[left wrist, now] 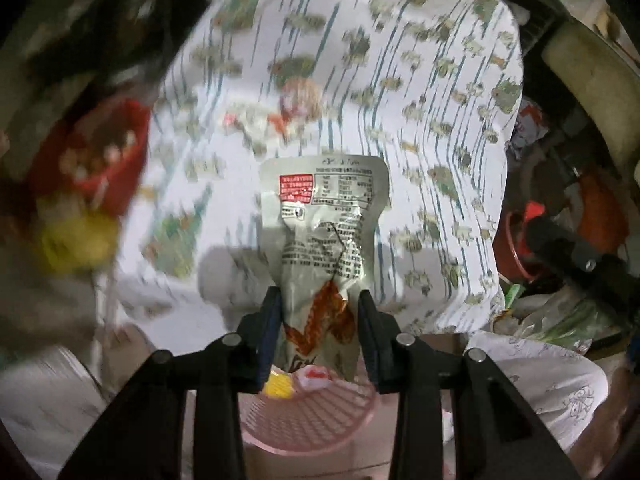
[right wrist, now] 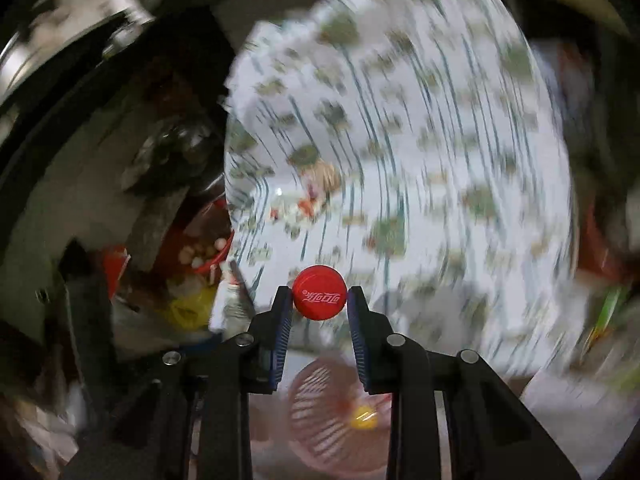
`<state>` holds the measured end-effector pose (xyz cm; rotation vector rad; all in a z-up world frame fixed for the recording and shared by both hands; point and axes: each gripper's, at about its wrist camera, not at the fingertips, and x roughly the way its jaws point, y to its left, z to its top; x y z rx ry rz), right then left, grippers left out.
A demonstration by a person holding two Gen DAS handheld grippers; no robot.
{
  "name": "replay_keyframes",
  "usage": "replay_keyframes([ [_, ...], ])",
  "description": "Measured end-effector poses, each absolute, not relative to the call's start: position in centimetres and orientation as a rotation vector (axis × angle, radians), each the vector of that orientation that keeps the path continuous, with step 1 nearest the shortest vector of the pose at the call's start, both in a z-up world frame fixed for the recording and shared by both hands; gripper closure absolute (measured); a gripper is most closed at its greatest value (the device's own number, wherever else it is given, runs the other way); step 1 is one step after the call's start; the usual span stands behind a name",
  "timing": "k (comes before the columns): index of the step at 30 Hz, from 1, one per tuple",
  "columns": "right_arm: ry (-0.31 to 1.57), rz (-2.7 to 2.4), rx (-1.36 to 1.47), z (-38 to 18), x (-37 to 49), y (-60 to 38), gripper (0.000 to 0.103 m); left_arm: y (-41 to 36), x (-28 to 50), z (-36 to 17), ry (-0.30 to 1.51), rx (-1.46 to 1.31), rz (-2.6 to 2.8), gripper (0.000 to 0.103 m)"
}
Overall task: Collect trash
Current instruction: 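Carry the packet and red cap over the pink basket and open both tools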
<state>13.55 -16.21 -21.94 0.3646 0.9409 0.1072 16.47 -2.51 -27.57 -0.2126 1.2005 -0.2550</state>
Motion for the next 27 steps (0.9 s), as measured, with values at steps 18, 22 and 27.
replay_keyframes([
  [18,1.286,-0.127,0.643,-45.9,10.0,-17.9,0.073,-3.9,12.1,-47.8,1.482,-0.232,-0.314,0.065],
  [22,1.307,-0.136,0.661,-48.3,10.6,-18.6,0.073,-3.8,12.6,-51.0,1.535,-0.216,-0.283,0.062],
  [27,1.302,-0.144,0.694,-51.0,11.6,-18.9,0.073,-5.6,12.7,-54.0,1.555,-0.134,-0.270,0.060],
])
